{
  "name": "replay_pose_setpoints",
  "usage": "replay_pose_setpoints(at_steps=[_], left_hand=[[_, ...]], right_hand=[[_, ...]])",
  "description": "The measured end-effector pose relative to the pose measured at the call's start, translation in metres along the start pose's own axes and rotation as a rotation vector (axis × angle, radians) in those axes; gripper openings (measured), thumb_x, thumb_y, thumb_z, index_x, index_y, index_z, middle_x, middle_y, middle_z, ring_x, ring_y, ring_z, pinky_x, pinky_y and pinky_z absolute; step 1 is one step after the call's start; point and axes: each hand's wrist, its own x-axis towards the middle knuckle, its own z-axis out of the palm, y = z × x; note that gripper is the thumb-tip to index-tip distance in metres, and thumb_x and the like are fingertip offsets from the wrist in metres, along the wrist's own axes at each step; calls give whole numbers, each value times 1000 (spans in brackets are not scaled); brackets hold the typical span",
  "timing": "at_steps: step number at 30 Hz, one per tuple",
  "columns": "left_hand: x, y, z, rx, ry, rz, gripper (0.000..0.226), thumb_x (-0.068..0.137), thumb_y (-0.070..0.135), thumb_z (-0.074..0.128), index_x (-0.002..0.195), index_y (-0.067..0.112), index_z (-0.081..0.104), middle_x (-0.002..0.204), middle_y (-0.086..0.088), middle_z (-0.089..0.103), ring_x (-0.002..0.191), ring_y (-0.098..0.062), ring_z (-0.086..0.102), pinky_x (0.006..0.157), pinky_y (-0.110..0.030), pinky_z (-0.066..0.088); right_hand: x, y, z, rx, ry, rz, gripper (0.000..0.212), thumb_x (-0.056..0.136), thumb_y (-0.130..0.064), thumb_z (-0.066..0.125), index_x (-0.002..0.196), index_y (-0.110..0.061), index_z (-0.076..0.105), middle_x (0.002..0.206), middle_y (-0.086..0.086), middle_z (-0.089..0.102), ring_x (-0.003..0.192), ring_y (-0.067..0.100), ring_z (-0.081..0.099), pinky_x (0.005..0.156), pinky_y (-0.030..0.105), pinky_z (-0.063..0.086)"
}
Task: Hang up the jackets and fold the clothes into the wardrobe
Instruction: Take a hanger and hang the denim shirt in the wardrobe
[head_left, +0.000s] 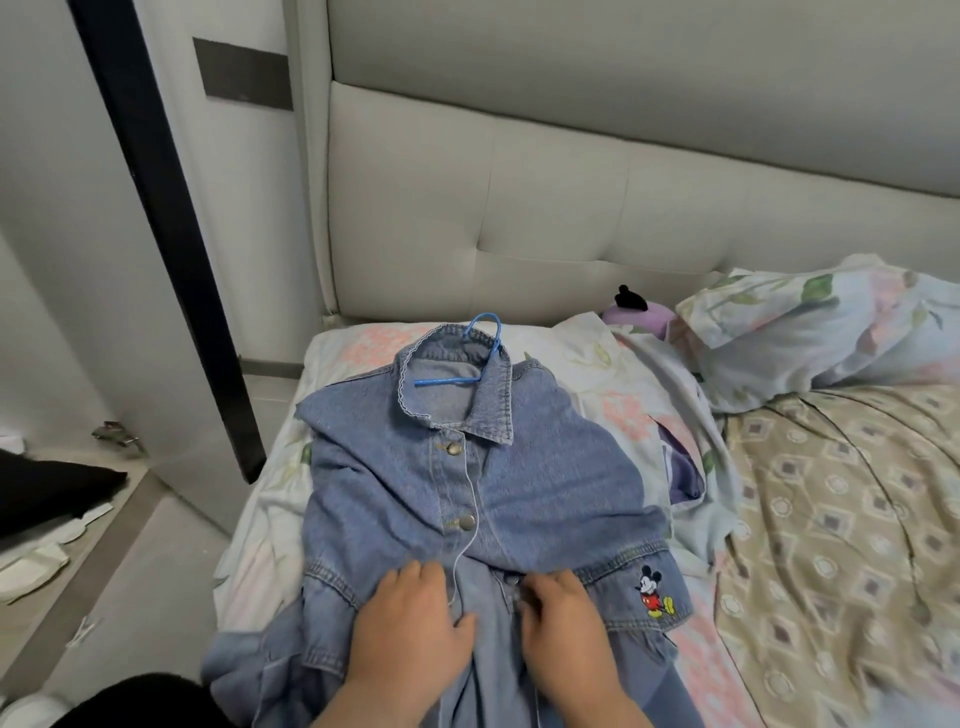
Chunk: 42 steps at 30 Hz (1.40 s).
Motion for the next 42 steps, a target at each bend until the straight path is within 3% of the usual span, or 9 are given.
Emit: replay_pose_setpoints(at_steps=[6,10,13,16,19,26,34,39,42], left_hand=[[-12,-4,-1,-41,-17,24,31,88,54,49,100,26,51,113,5,61,110,-19,55,86,-31,43],[-25,-13,-3,-147,2,73,16,93,43,51,95,28,51,108,6,62,105,-18,56,84,-29,41],[-33,-17,-7,-240,63,62,10,96,29,47,89,27,53,101,5,59,101,-19,57,82,-30,41],[-40,-12,-13,-364,164,-25,26,93,24,49,70,25,38,80,6,50,85,-20,57,70,-33,39],[-43,0,-15,-521,219,-74,18,88,20,57,72,19,48,70,2,51,72,-20,52,64,-34,36],[-48,10,-10,-656,166,-14,16,82,18,64,76,27,51,63,9,51,59,-8,46,61,-31,43],[-48,2,-9,-730,134,-4,20,79,17,66,77,36,59,55,16,51,50,-6,42,57,-30,42],[-47,1,-11,-820,84,-28,13,80,13,66,69,17,60,53,8,48,53,-8,42,57,-30,39],[-46,3,-17,-1038,-3,-172,26,85,12,60,59,10,65,54,3,58,55,-7,51,59,-26,39]], right_hand=[[15,-15,2,-163,-52,76,24,99,-36,42,106,-20,58,108,4,53,95,27,61,70,34,42],[23,-21,-1,-161,-88,107,23,97,-29,47,105,-19,66,113,5,54,97,27,62,75,31,46],[17,-26,-10,-121,-128,58,16,92,-15,50,91,-19,65,100,2,52,92,25,60,71,29,41],[-4,-32,-20,24,-76,36,25,85,-7,56,70,-26,51,81,-6,57,77,13,55,68,26,40],[-26,-40,-23,230,-64,77,29,80,-7,61,63,-28,52,63,-11,61,62,0,54,59,12,40],[-41,-63,-20,536,-89,132,37,81,-3,63,57,-30,57,53,-9,54,53,2,43,56,21,38],[-39,-66,-27,818,-144,211,24,88,10,59,71,-5,68,54,3,60,51,13,50,53,22,43],[-41,-66,-32,908,-177,240,20,90,12,56,76,1,66,54,6,59,47,10,50,50,19,44],[-42,-66,-31,954,-165,267,19,89,13,57,77,1,66,55,9,59,47,12,50,49,20,44]])
